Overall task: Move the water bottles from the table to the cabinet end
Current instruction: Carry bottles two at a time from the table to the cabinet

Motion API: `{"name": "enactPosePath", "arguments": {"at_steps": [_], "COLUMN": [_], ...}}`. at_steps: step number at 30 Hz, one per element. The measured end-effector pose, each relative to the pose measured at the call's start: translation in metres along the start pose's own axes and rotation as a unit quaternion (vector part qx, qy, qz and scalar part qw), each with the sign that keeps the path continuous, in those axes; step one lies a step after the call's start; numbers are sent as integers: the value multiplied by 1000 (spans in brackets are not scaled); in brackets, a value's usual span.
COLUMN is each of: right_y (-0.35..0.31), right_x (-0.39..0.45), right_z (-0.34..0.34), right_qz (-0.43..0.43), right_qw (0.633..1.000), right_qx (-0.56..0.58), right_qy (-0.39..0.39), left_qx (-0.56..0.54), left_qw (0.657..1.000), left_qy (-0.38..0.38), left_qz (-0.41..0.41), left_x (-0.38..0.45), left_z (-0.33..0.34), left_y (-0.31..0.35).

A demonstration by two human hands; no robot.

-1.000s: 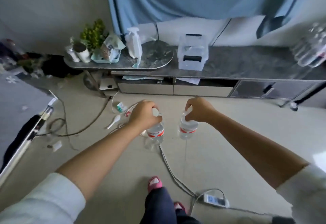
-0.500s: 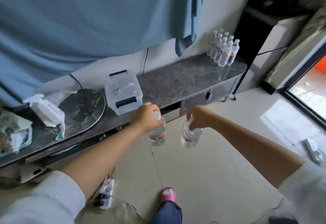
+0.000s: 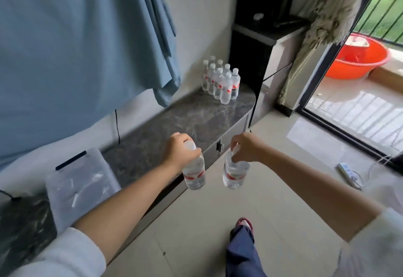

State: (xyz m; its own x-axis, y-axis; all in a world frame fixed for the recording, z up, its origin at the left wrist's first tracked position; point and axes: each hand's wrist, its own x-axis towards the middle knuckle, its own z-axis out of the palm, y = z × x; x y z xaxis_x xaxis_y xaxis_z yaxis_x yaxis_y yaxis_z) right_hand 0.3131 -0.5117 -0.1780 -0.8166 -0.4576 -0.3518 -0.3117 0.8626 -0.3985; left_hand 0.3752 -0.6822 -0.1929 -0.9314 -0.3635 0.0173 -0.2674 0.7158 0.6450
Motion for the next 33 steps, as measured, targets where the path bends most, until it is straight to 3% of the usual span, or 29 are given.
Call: {"name": "enactPosePath", "arguments": {"at_steps": [7, 16, 26, 33], "right_y": [71, 144, 193, 225], "right_x": [100, 220, 361, 434], "right_z": [-87, -164, -207, -204], "right_qz": [-6, -2, 45, 54], "right_qw": [1000, 996, 998, 998], "right_qx": [3, 45, 31, 15], "right_qy": [-7, 72, 28, -30], "left_qx": [-14, -81, -15, -39], "left_qw": [999, 990, 986, 969], "left_qy": [-30, -63, -131, -154], "left_qz": [-24, -101, -100, -188], "left_x": [121, 261, 396, 452], "left_z": [52, 113, 181, 226], "left_y": [62, 113, 124, 128]}}
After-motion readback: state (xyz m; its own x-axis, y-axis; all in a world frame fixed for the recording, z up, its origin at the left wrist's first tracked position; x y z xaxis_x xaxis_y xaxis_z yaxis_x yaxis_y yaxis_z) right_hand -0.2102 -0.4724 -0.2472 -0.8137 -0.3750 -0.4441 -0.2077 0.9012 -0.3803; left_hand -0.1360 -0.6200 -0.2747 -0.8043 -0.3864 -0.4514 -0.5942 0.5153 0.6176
